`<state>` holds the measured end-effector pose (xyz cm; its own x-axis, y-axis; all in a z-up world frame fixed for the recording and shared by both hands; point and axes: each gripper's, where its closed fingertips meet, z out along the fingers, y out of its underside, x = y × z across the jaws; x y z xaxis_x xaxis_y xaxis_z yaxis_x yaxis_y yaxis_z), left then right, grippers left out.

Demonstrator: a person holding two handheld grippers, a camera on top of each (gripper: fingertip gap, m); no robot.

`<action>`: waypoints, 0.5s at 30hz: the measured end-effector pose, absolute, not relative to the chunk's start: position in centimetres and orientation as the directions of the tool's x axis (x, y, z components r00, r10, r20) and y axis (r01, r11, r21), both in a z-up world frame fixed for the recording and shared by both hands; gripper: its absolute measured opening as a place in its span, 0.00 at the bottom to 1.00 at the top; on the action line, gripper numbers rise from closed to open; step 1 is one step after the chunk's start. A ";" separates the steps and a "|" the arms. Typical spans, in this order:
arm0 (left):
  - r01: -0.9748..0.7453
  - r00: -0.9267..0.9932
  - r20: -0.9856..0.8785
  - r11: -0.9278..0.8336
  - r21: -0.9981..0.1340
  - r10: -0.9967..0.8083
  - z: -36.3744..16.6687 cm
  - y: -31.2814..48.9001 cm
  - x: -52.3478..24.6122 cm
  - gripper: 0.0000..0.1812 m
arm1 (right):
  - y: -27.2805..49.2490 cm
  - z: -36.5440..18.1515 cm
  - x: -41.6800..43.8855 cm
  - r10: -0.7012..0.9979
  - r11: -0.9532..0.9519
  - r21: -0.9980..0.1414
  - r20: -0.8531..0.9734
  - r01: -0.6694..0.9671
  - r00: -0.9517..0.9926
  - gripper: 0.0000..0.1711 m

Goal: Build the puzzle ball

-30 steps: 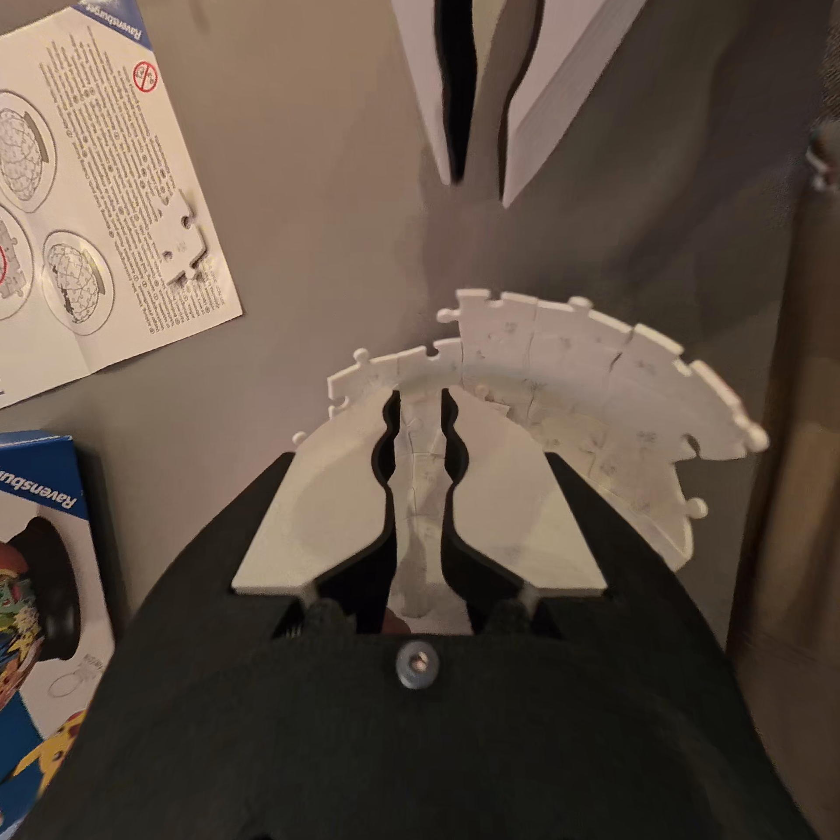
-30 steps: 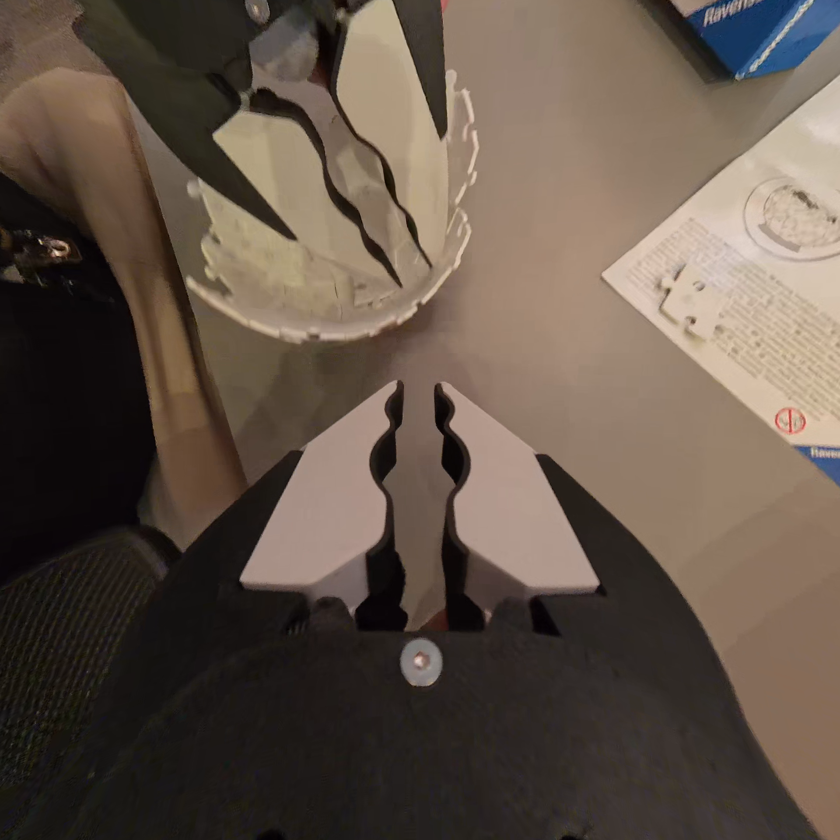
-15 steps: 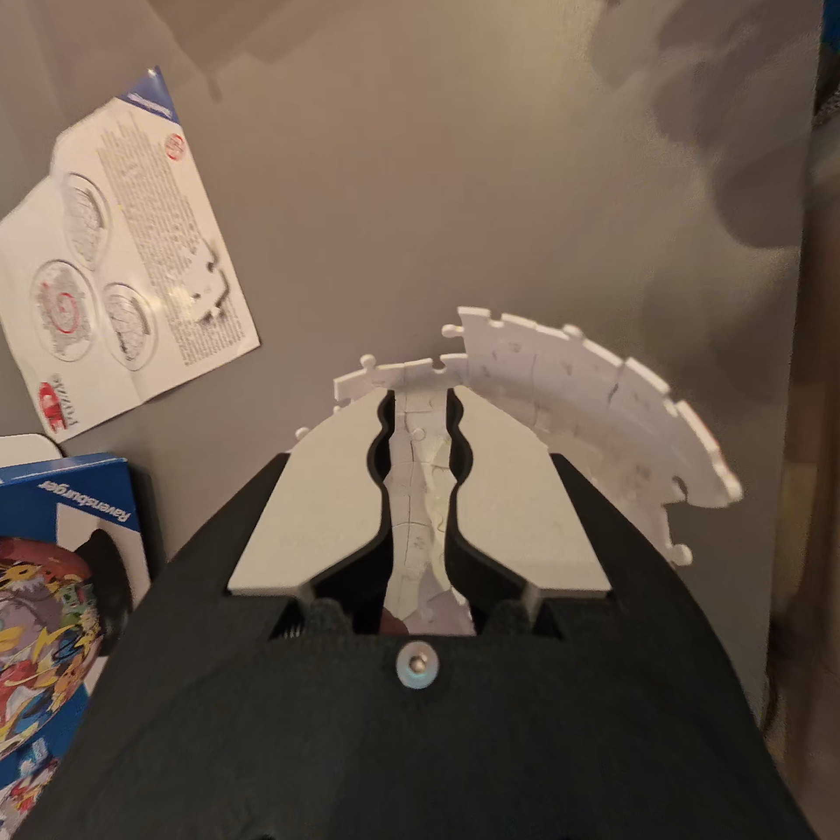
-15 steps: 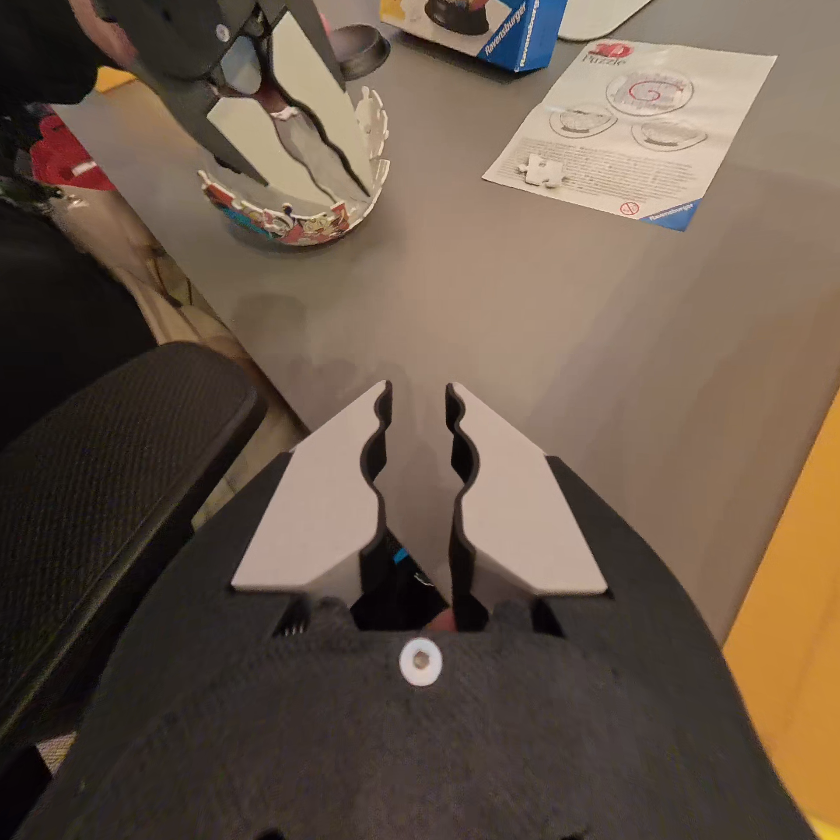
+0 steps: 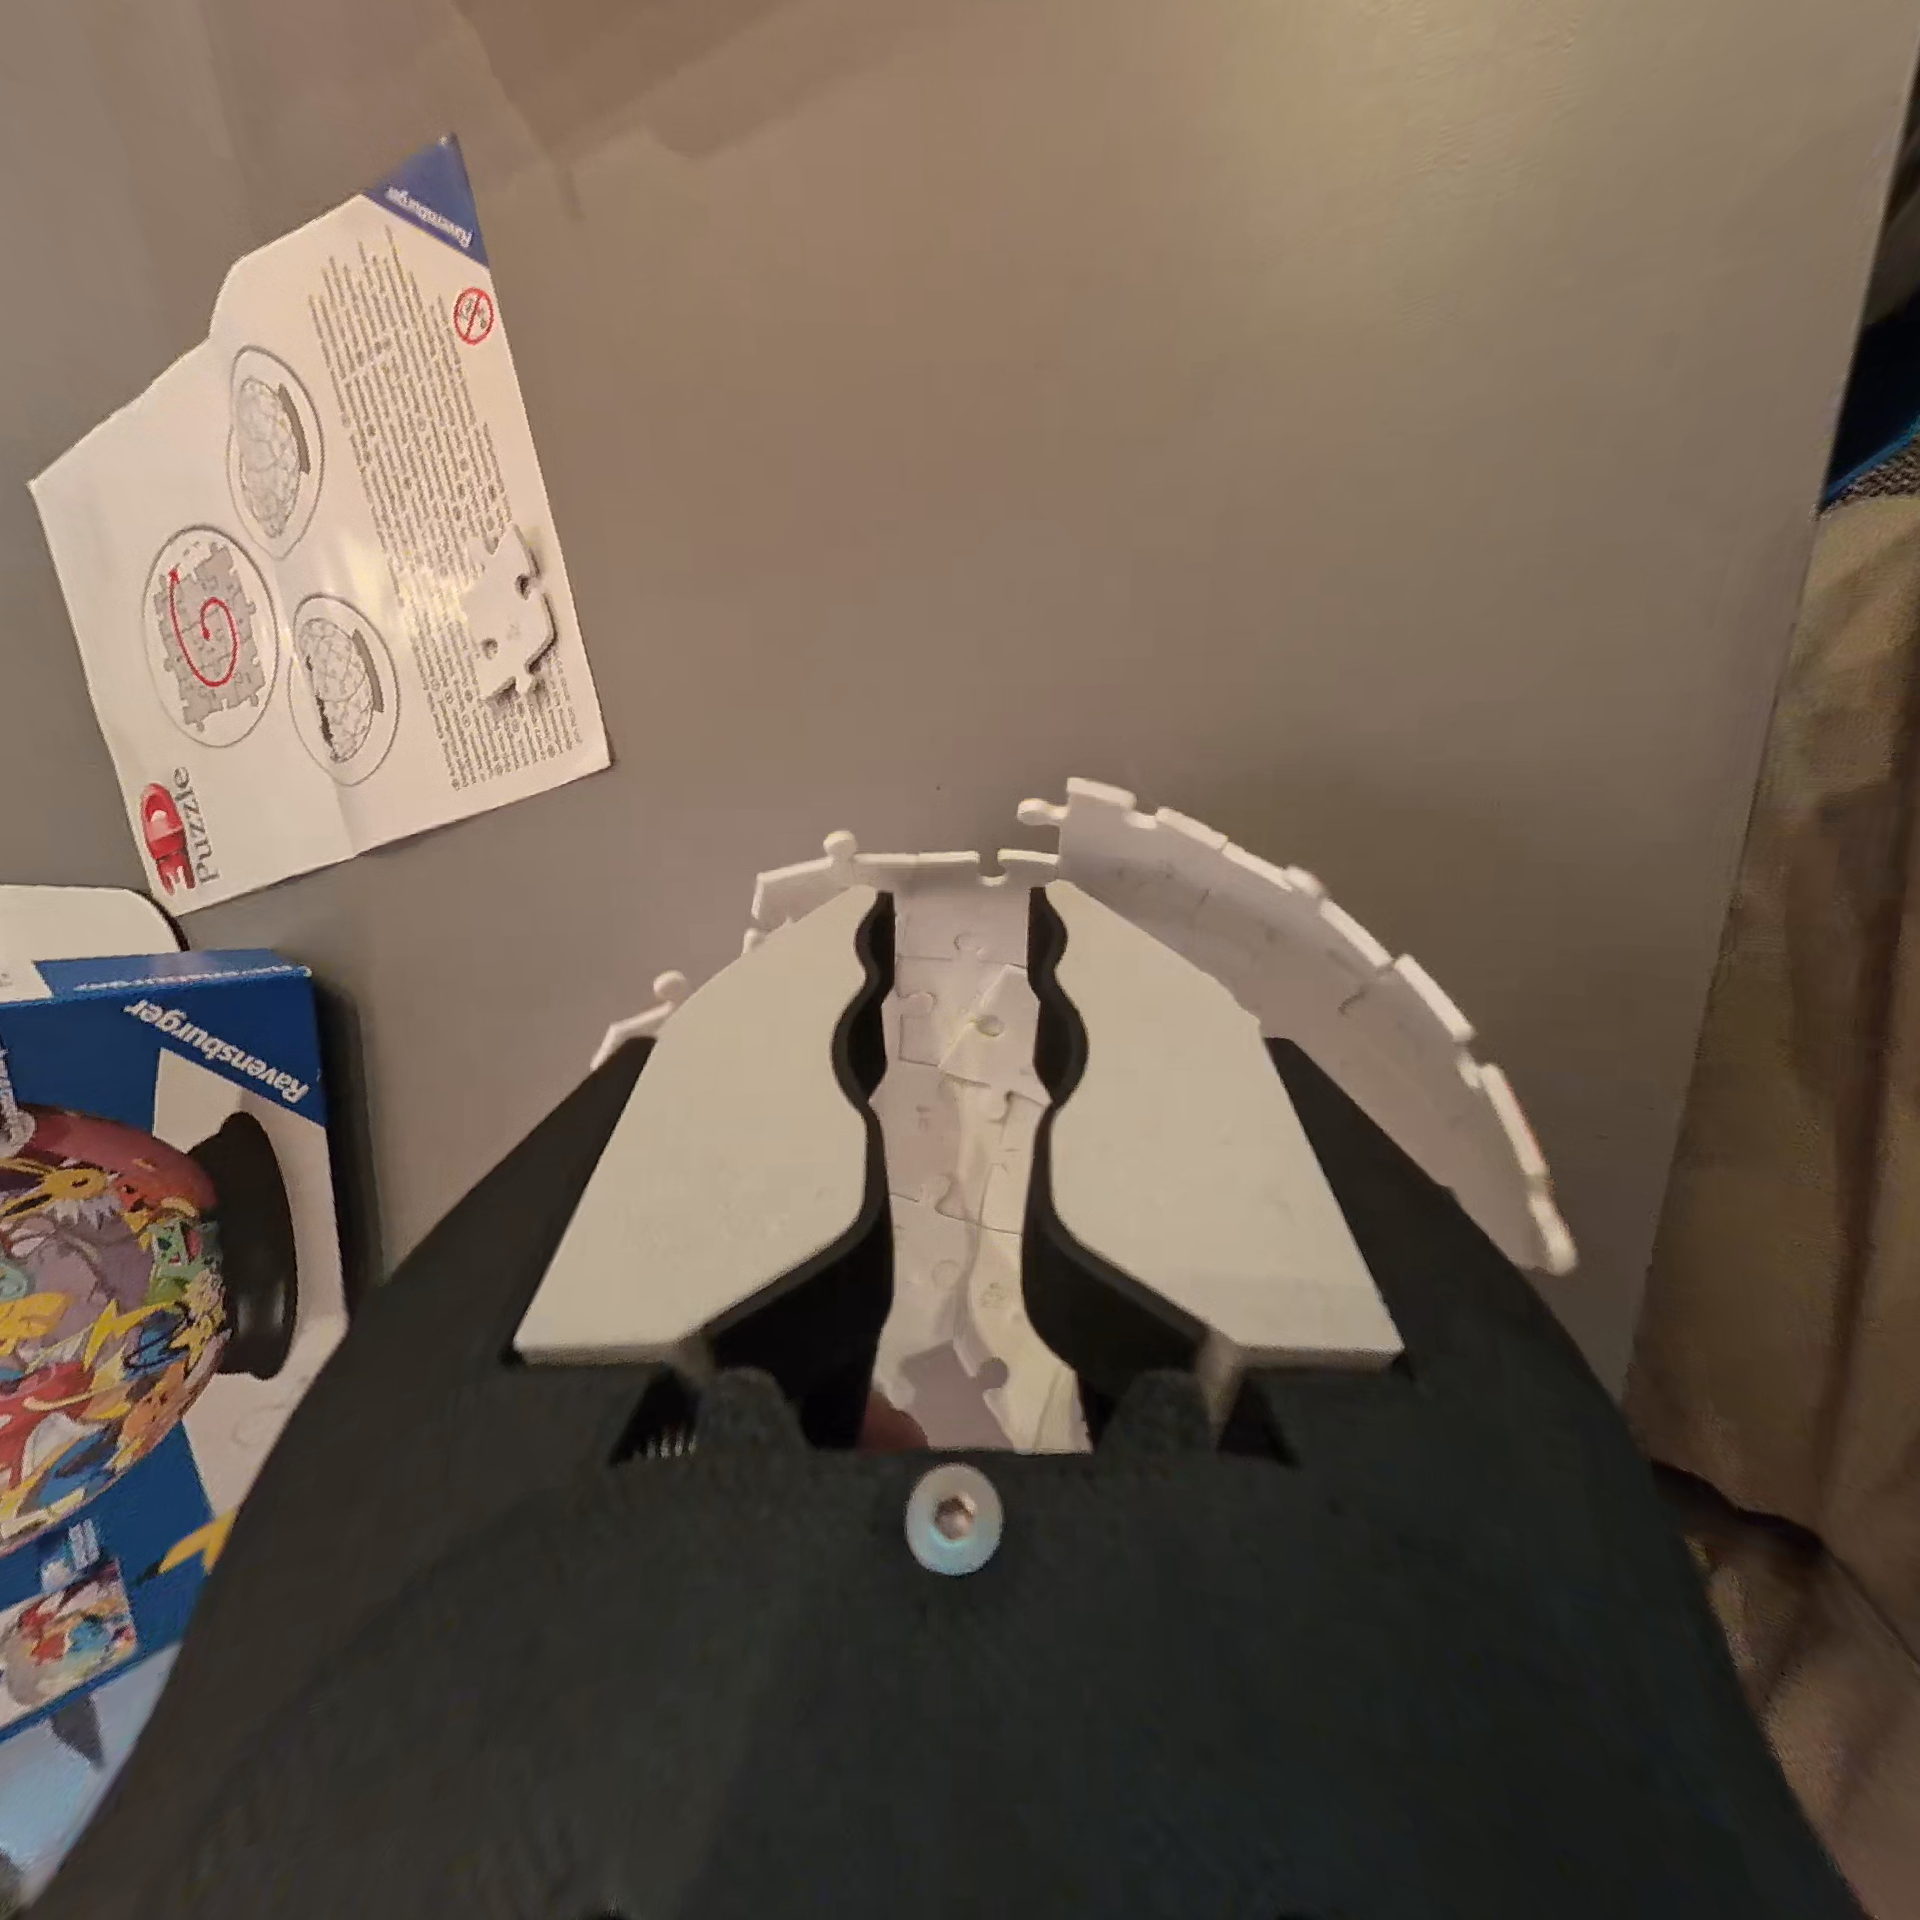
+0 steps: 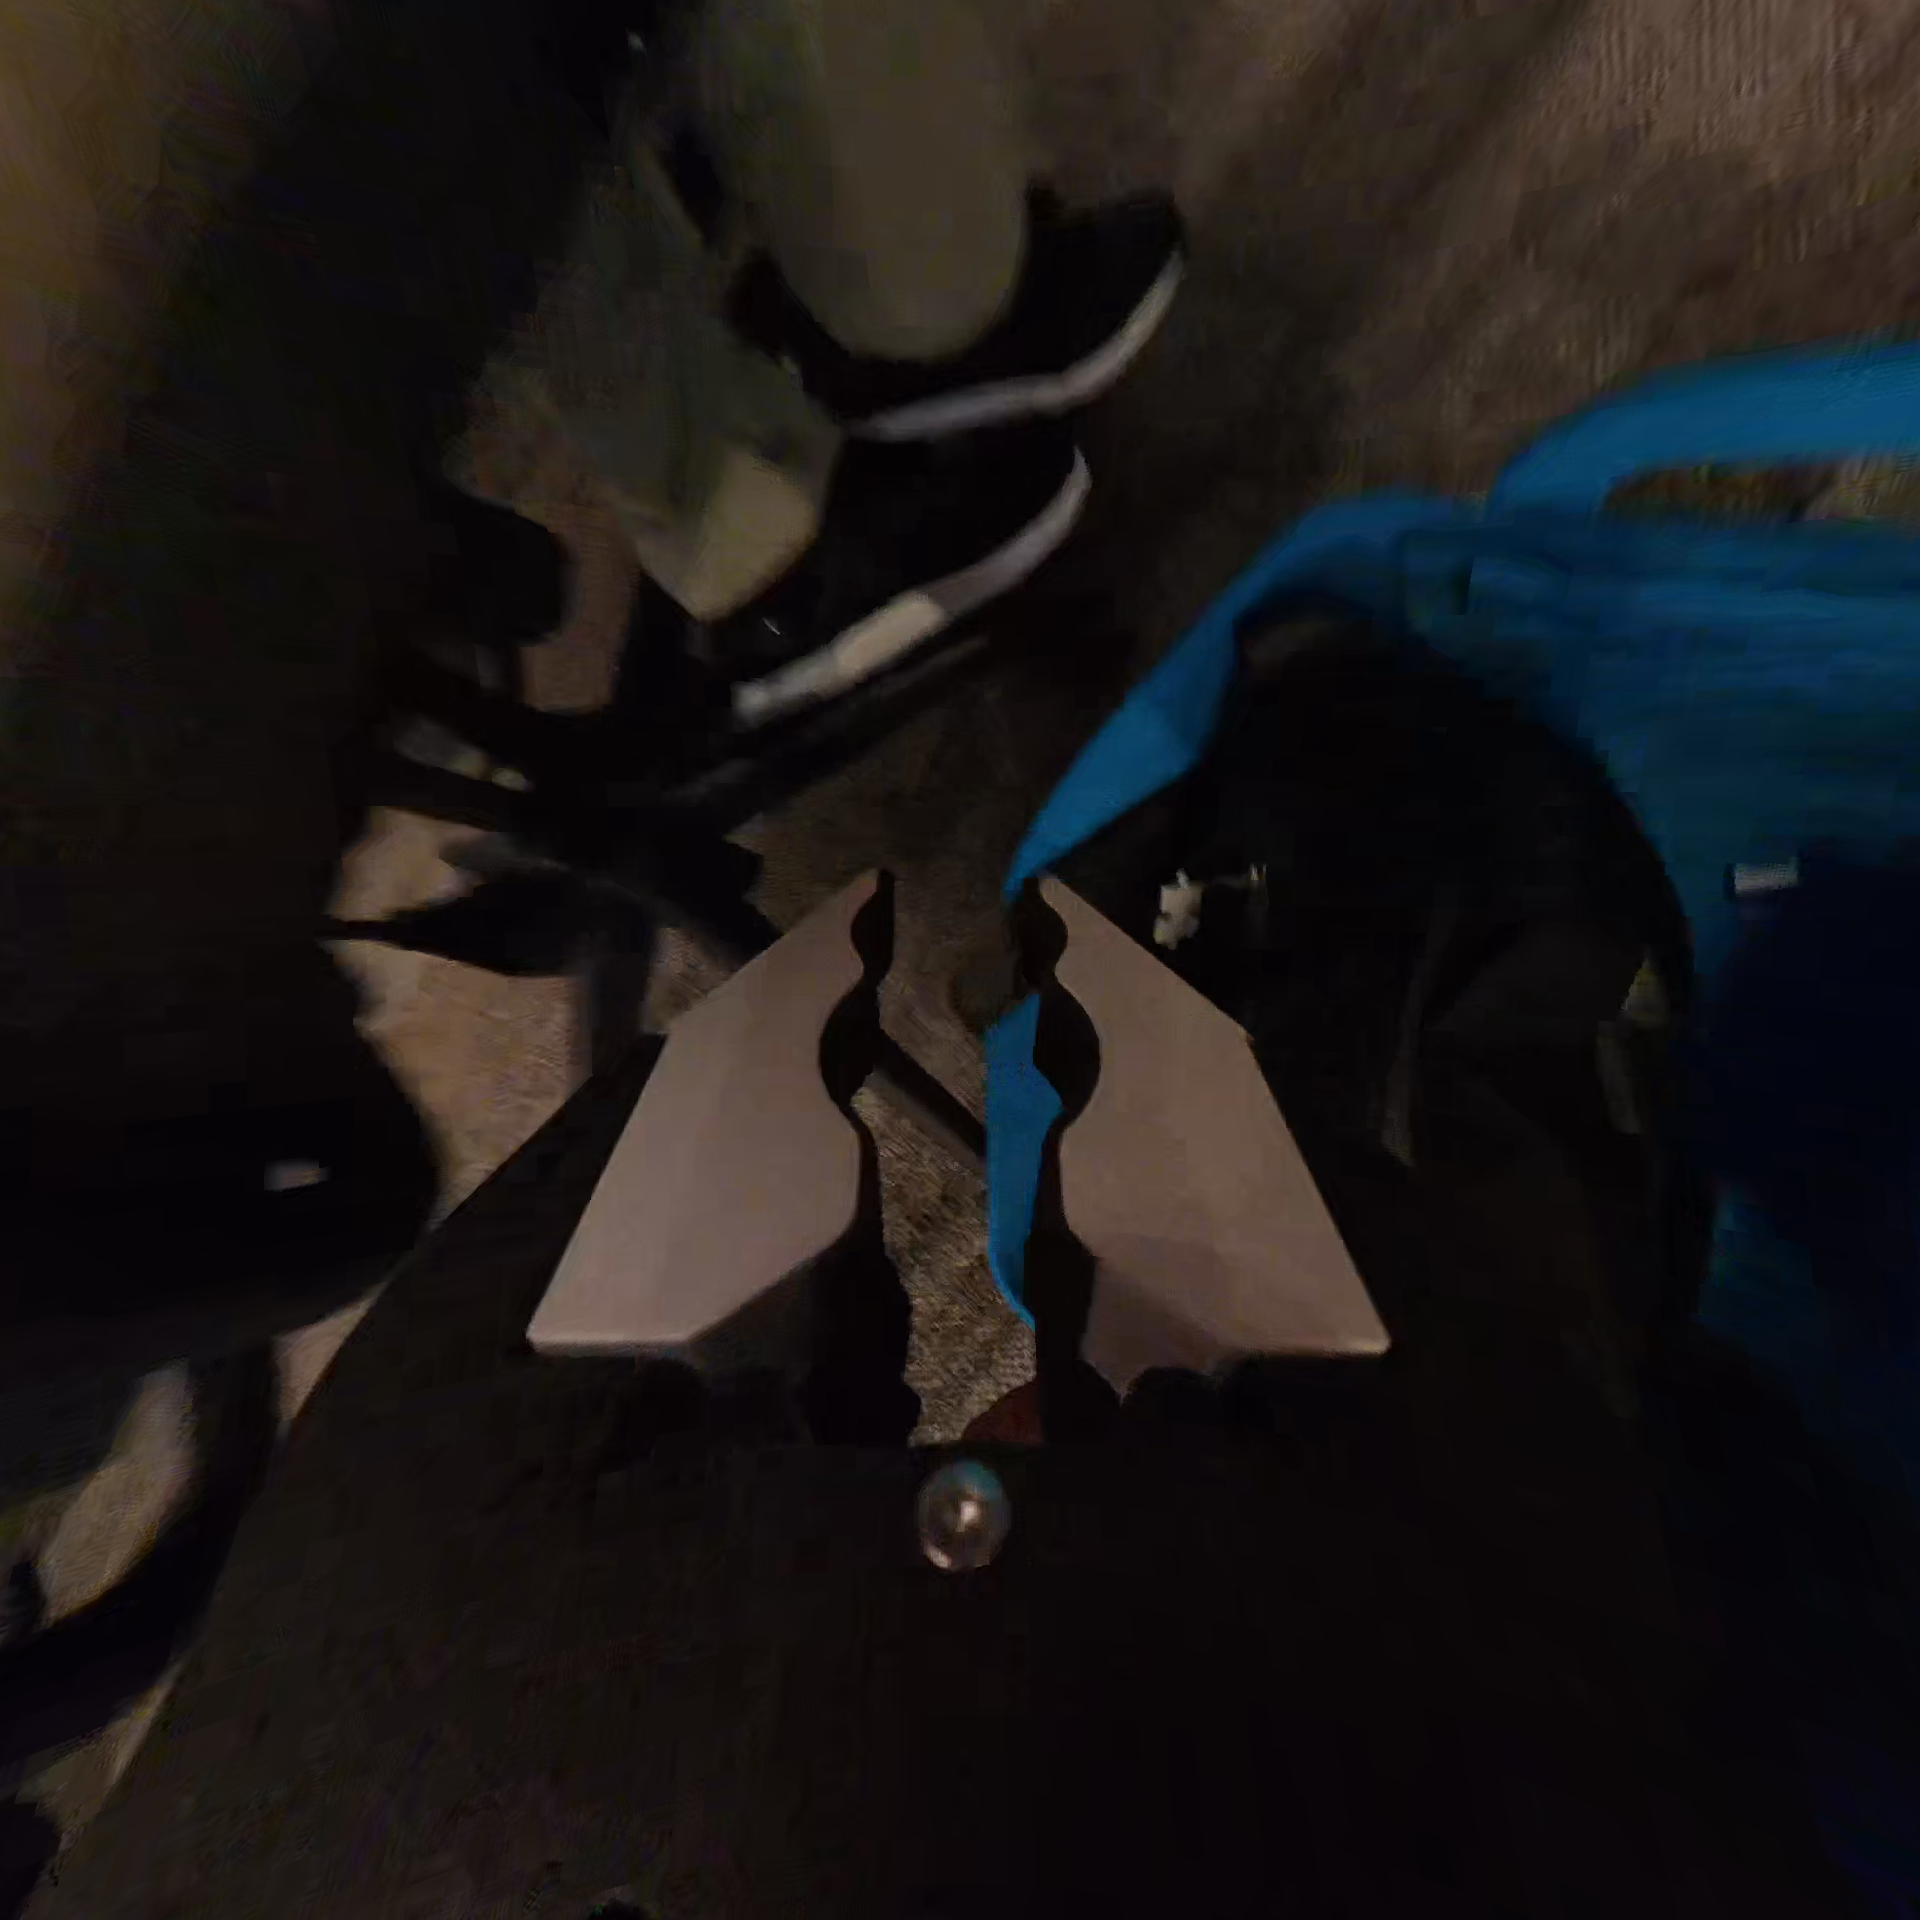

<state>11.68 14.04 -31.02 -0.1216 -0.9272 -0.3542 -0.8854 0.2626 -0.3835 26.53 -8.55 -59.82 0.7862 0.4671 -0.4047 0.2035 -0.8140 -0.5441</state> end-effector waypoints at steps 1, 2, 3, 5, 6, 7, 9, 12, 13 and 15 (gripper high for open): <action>-0.888 -0.111 -0.347 0.250 -0.387 -0.931 -31.0 13.8 11.7 0.13 | -9.4 -63.5 26.0 0.472 -0.824 -0.512 -0.382 0.243 0.794 0.14; -0.889 -0.103 -0.350 0.244 -0.388 -0.931 -30.9 13.7 11.7 0.13 | -9.6 -66.5 25.6 0.474 -0.821 -0.506 -0.341 0.267 0.812 0.13; -0.891 -0.096 -0.358 0.241 -0.385 -0.929 -30.8 13.6 11.7 0.13 | -9.5 -69.1 25.2 0.472 -0.811 -0.516 -0.298 0.276 0.830 0.12; -0.897 -0.087 -0.369 0.234 -0.375 -0.925 -30.9 13.3 11.5 0.13 | -9.2 -73.5 25.5 0.456 -0.807 -0.502 -0.195 0.311 0.869 0.08; -0.896 -0.082 -0.377 0.234 -0.378 -0.923 -30.8 13.1 11.5 0.13 | -8.7 -74.7 25.4 0.428 -0.807 -0.520 -0.187 0.280 0.884 0.04; -0.893 -0.079 -0.380 0.235 -0.384 -0.921 -30.7 12.7 11.5 0.13 | -8.3 -75.7 25.0 0.394 -0.822 -0.523 -0.237 0.225 0.888 0.04; -0.891 -0.075 -0.392 0.238 -0.386 -0.917 -30.6 12.2 11.4 0.13 | -7.9 -78.5 25.1 0.337 -0.860 -0.477 -0.259 0.183 0.905 0.09; -0.881 -0.068 -0.399 0.242 -0.405 -0.915 -30.3 11.3 11.4 0.13 | -7.7 -82.1 24.9 0.299 -0.888 -0.432 -0.282 0.158 0.912 0.09; -0.879 -0.070 -0.401 0.247 -0.408 -0.913 -30.2 11.0 11.4 0.13 | -7.6 -83.2 25.4 0.282 -0.897 -0.414 -0.261 0.157 0.923 0.10; -0.875 -0.071 -0.414 0.256 -0.411 -0.908 -29.9 10.8 11.4 0.12 | -6.8 -84.0 26.2 0.220 -0.904 -0.418 -0.267 0.093 0.938 0.07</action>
